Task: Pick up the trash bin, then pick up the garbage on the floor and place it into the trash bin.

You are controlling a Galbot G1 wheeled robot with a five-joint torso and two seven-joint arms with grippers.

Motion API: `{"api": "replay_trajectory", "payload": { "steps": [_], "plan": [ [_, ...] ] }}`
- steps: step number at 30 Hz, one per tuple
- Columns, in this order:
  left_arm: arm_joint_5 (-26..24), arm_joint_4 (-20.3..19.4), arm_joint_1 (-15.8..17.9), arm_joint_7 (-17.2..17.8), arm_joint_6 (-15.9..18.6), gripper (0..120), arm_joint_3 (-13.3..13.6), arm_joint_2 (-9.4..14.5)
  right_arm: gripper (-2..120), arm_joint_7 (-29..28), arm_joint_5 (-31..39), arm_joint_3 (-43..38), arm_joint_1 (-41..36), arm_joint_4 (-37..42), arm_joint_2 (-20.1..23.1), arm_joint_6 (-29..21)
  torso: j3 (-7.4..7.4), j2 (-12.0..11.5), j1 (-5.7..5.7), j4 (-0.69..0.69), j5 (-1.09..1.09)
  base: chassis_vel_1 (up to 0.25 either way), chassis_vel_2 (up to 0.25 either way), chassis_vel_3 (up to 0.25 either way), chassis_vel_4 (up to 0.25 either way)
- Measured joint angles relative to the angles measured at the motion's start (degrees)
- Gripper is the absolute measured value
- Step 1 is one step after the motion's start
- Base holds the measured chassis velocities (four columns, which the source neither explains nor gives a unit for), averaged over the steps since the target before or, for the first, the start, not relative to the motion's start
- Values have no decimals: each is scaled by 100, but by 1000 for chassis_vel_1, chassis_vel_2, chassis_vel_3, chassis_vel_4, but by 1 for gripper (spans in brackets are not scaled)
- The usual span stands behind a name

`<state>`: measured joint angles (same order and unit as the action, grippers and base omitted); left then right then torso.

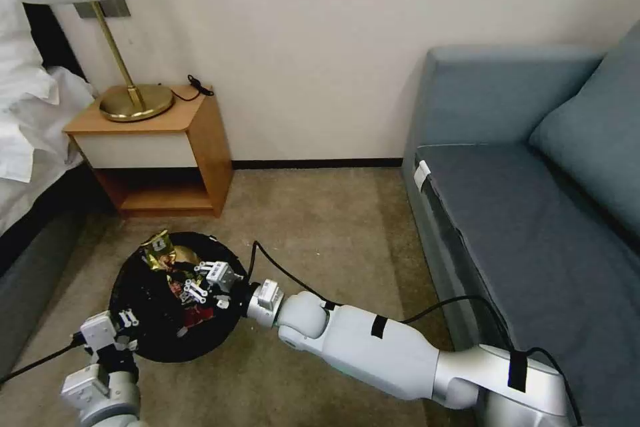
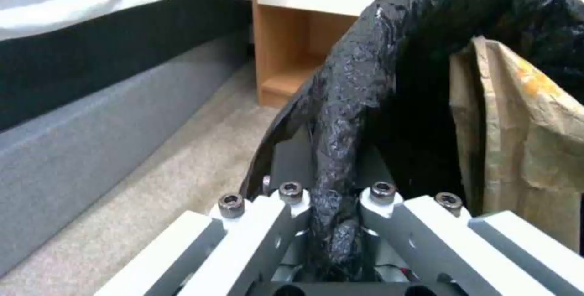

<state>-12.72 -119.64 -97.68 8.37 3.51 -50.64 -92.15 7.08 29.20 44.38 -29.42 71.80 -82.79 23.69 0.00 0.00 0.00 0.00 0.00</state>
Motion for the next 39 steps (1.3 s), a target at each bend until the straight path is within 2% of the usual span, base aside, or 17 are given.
{"api": "replay_trajectory", "payload": {
  "steps": [2,3,7,8,10,11,14,15,18,27,32,34,36,37,39],
  "plan": [
    [0,0,0,-1,2,4,1,0,40,-4,-14,-22,-7,2,6,-8,0,0,0,0,0,0,0,0,0],
    [0,0,0,-1,2,4,1,0,40,-4,-14,-22,-7,2,6,-8,0,0,0,0,0,0,0,0,0],
    [0,-3,-2,-2,3,4,0,0,60,-13,-54,-76,-18,21,23,-20,0,0,0,0,0,0,0,0,0],
    [0,-3,-2,-2,3,4,0,0,60,-13,-54,-76,-18,21,23,-20,0,0,0,0,0,0,0,0,0],
    [6,-20,-14,-2,4,4,-14,1,70,-13,-64,-106,-30,34,34,-21,0,0,0,0,0,0,0,0,0],
    [6,-20,-14,-2,4,4,-14,1,70,-13,-64,-106,-30,34,34,-21,0,0,0,0,0,0,0,0,0],
    [14,-38,-33,-2,3,4,-32,1,85,-10,-83,-153,-63,67,37,-21,0,0,0,0,0,0,0,0,0],
    [14,-38,-33,-2,3,4,-32,1,85,-10,-83,-153,-63,67,37,-21,0,0,0,0,0,0,0,0,0],
    [22,-53,-39,-2,4,4,-34,1,98,22,-137,-162,-84,93,51,-5,0,0,0,0,0,0,0,0,0],
    [-20,-59,-44,-2,2,4,-68,1,100,11,-187,-503,-126,358,188,-21,0,0,-1,1,0,0,0,0,0],
    [-201,-59,-26,62,16,4,-96,1,100,-462,-532,-1061,-241,817,497,-140,0,0,-1,1,-1,0,0,0,0],
    [-335,-67,-17,138,70,4,-98,1,100,-805,-617,-1383,-438,1290,794,-435,0,0,0,0,-2,0,0,0,0],
    [-404,-96,-23,191,105,4,-117,16,100,-1012,-613,-1921,-814,2010,1177,-972,0,0,-1,0,0,0,0,0,0],
    [-404,-96,-23,191,105,4,-117,16,100,-1012,-613,-1921,-814,2010,1177,-972,0,0,-1,0,0,0,0,0,0],
    [-498,-139,-31,242,136,4,-139,58,100,-1162,-800,-2506,-1344,2601,1431,-1362,-1,0,0,-2,-4,0,0,0,0]
  ]
}}
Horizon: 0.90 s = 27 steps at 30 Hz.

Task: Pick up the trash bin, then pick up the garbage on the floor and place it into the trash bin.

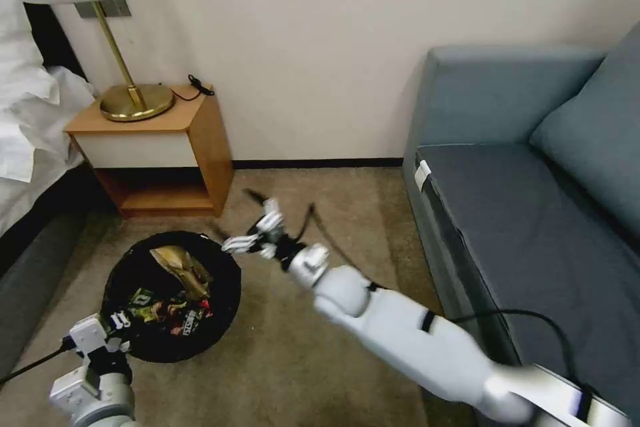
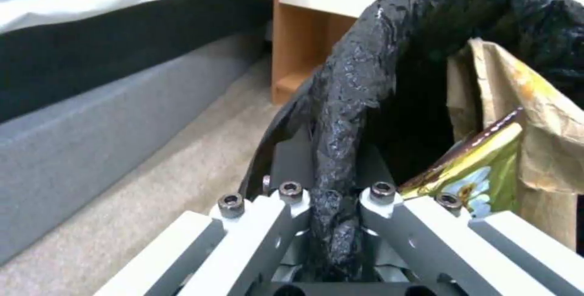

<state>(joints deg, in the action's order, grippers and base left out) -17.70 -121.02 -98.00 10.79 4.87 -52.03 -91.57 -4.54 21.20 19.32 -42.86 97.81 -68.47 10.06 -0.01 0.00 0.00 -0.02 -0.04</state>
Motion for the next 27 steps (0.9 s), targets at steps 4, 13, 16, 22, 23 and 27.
{"api": "replay_trajectory", "payload": {
  "steps": [4,13,16,22,23,27],
  "plan": [
    [-236,-65,-2,135,87,4,-17,46,100,-483,-529,-1173,-1138,936,182,-804,0,0,0,1,1,0,0,0,0],
    [-1465,-175,79,853,394,4,1,120,100,-484,-1592,-3091,-3177,2067,-93,-465,0,0,0,1,2,0,0,0,0],
    [-2248,-225,140,1288,600,4,-21,156,100,-390,-1810,-3490,-3708,2381,-278,-305,0,0,0,0,3,0,0,0,0],
    [-3643,-37,394,2841,822,4,-79,165,100,-319,-1961,-4019,-4951,2755,-935,169,0,0,0,1,6,0,0,0,0],
    [-3657,42,399,2936,820,4,-70,166,100,-317,-2018,-4023,-5103,2753,-1043,257,0,0,0,2,5,0,0,0,0],
    [-3655,188,398,3047,819,4,-37,174,100,-313,-2189,-4028,-5271,2674,-1279,455,0,1,0,2,4,0,0,0,0]
  ]
}}
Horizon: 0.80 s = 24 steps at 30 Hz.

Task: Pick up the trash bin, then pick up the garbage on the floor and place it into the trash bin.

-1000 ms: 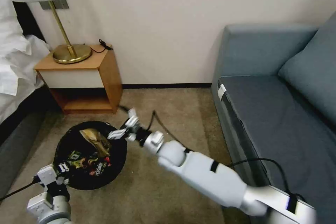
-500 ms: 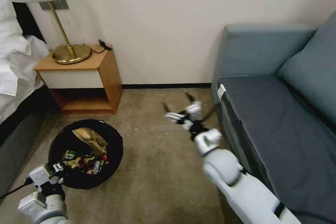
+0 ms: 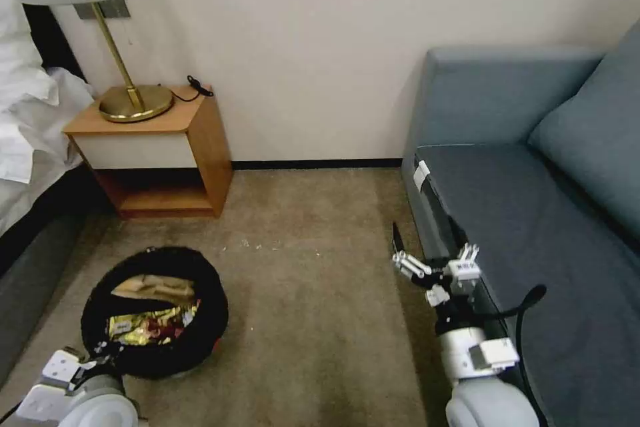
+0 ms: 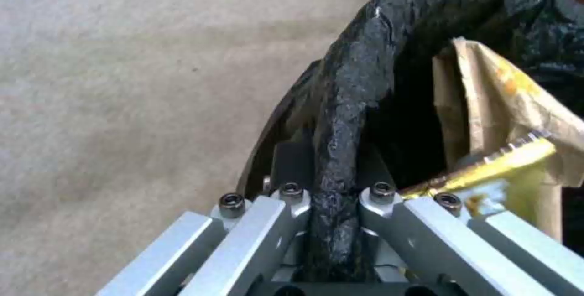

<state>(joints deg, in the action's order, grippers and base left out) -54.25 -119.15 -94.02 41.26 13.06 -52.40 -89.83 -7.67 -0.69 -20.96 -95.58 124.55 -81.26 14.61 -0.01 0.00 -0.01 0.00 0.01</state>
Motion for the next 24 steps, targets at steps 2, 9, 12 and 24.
{"api": "replay_trajectory", "payload": {
  "steps": [2,9,12,24],
  "plan": [
    [57,59,-13,69,29,5,39,9,100,71,-113,22,-47,-52,-100,120,0,0,0,0,0,0,0,0,0],
    [265,-91,-107,96,30,31,85,9,100,206,-431,259,-112,-220,-266,358,0,0,0,0,-1,0,0,0,0],
    [700,-270,-204,30,-154,41,113,29,100,232,-445,285,-111,-257,-310,367,0,0,0,0,-1,0,0,0,0],
    [3241,-365,-347,-3852,-2515,86,335,129,100,-332,-541,309,-94,-276,-340,249,1,0,0,0,-1,0,0,0,0]
  ]
}}
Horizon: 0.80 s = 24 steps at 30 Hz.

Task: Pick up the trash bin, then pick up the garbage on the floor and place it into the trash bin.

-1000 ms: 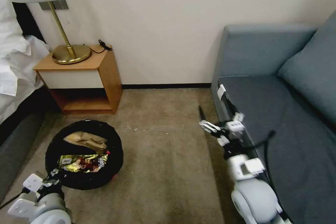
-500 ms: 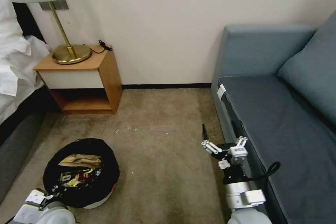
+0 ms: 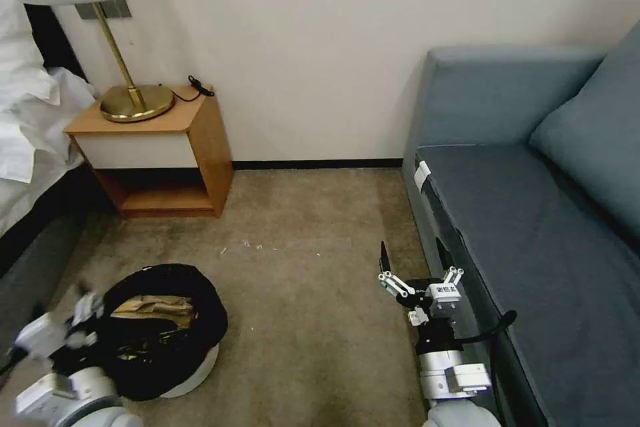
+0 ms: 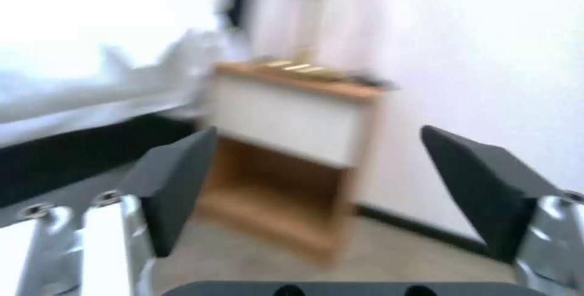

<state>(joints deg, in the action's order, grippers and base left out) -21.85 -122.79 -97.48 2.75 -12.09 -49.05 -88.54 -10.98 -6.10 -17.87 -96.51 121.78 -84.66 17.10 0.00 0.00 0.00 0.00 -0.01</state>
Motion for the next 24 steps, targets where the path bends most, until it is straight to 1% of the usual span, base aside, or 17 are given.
{"api": "replay_trajectory", "payload": {
  "steps": [1,3,4,5,6,8,9,10,11,14,15,17,20,22,24],
  "plan": [
    [0,0,0,0,0,86,0,0,100,0,0,0,0,0,0,0,0,0,0,0,0,0,0,0,0],
    [-89,12,30,-634,-121,94,173,76,100,40,-7,-86,20,-59,-51,361,0,0,0,0,0,0,0,0,0],
    [-81,25,46,-895,-146,98,314,107,100,128,-18,-201,40,-116,-105,627,0,0,0,0,0,0,0,0,0],
    [-17,25,59,-1052,-147,100,466,122,100,186,-34,-282,32,-144,-132,767,0,0,0,-1,1,0,0,0,0],
    [-17,25,59,-1052,-147,100,466,122,100,186,-34,-282,32,-144,-132,767,0,0,0,-1,1,0,0,0,0],
    [45,18,76,-1189,-224,100,699,108,100,209,-37,-326,-38,-183,-147,919,0,0,0,-1,0,0,0,0,0],
    [60,18,84,-1241,-301,100,752,76,100,210,-44,-344,-74,-207,-147,964,0,0,0,-1,0,0,0,0,0],
    [100,23,86,-1332,-351,100,764,37,100,208,-62,-366,-103,-233,-146,1016,0,0,0,-1,0,0,0,0,0],
    [100,23,86,-1332,-351,100,764,37,100,208,-62,-366,-103,-233,-146,1016,0,0,0,-1,0,0,0,0,0],
    [392,48,27,-1700,-483,100,688,-83,100,91,-148,-489,-145,-262,-147,1073,0,0,0,0,0,0,0,0,0],
    [392,48,27,-1700,-483,100,688,-83,100,91,-148,-489,-145,-262,-147,1073,0,0,0,0,0,0,0,0,0],
    [580,24,-39,-1749,-511,100,656,-158,100,45,-155,-640,-142,-239,-146,1049,0,0,0,0,0,0,0,0,0],
    [609,-78,-102,-1654,-491,100,651,-187,100,121,-139,-801,-56,-204,-108,1040,0,0,0,-1,0,0,0,0,0],
    [617,-242,-182,-1540,-380,100,640,-188,100,353,-81,-1026,199,-169,-27,1059,0,0,0,0,0,0,0,0,0],
    [506,-404,-226,-1499,-230,100,619,-186,100,586,66,-1140,399,-95,37,1047,0,0,0,1,0,0,0,0,0]
  ]
}}
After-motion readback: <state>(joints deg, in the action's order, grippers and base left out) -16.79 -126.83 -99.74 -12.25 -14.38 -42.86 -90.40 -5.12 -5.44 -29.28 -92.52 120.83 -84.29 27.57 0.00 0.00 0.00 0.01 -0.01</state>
